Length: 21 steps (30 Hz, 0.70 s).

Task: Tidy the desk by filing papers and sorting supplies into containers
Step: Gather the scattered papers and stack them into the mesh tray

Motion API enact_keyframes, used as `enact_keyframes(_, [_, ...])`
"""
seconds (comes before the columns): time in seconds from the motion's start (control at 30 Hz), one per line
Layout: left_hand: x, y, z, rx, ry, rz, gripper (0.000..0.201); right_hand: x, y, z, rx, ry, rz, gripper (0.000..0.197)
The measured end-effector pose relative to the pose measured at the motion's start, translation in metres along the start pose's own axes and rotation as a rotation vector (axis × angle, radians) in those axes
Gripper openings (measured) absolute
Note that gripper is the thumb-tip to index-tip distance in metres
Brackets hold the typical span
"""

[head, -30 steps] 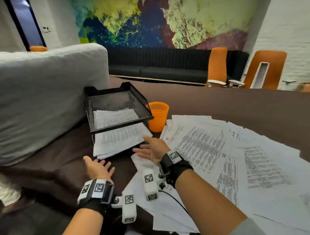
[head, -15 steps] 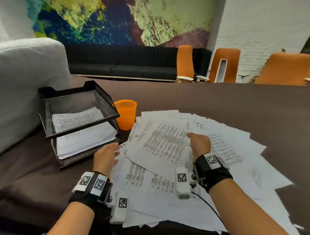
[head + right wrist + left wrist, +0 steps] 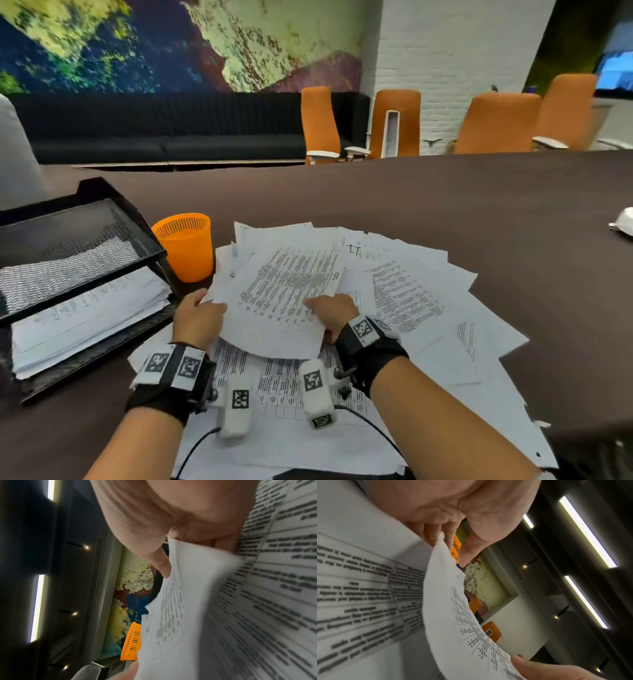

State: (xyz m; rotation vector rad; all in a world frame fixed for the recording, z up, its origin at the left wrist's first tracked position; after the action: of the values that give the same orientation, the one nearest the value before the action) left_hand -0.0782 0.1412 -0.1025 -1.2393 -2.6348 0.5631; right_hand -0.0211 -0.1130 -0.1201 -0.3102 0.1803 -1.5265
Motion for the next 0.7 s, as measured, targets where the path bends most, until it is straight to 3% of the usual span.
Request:
enact_keyframes(0.1, [-0.003,-0.008,-0.011,-0.151,0.204,-0.006,0.056,0.017,-0.008,0.006,-0.044,-0.104,-0.079,0.027])
enact_keyframes(0.13, [-0.002,-0.012,-0.015,-0.201,0.248,-0.021,0.058,0.022,-0.011,0.016,0.087,-0.380,-0.055,0.025])
enact_keyframes(0.2, [0.003,-0.016,-0.021,-0.267,0.333,-0.068,0.061,0.030,-0.018,0.033,0.160,-0.542,-0.023,0.021])
enact_keyframes(0.3, [0.003,-0.023,-0.028,-0.285,0.289,-0.049,0.057,0.058,-0.015,0.019,0.071,-0.164,-0.065,0.008])
enact_keyframes(0.4, [-0.011,-0.028,-0.024,-0.217,0.211,0.059,0.054,0.089,-0.021,0.004,0.062,-0.038,-0.121,0.024])
enact_keyframes(0.47, [-0.021,-0.025,-0.013,-0.128,0.216,0.128,0.055,0.103,-0.037,-0.001,0.051,-0.007,-0.081,0.036])
enact_keyframes(0.53, [-0.030,-0.028,0.001,-0.022,0.210,0.188,0.055,0.111,-0.052,-0.008,0.044,0.086,-0.038,0.034])
enact_keyframes(0.63, [-0.050,-0.039,0.017,0.095,0.127,0.383,0.052,0.113,-0.074,-0.012,0.068,0.180,0.030,0.023])
enact_keyframes(0.7, [-0.065,-0.056,0.015,0.046,0.135,0.529,0.040,0.108,-0.081,-0.014,0.100,0.196,0.065,0.021])
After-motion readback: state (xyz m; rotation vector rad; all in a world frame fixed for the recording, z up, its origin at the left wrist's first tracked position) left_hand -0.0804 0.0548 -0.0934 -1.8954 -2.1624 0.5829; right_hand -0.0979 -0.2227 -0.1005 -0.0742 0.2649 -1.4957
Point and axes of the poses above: each hand's wrist, its own y-axis towards the middle knuckle, its own x-axis out of the back of the hand, z = x × y, the point moved 9 cm from there along y, towards the middle knuckle, and after that the axes turned 8 degrees about x, right-handed, at the moved point
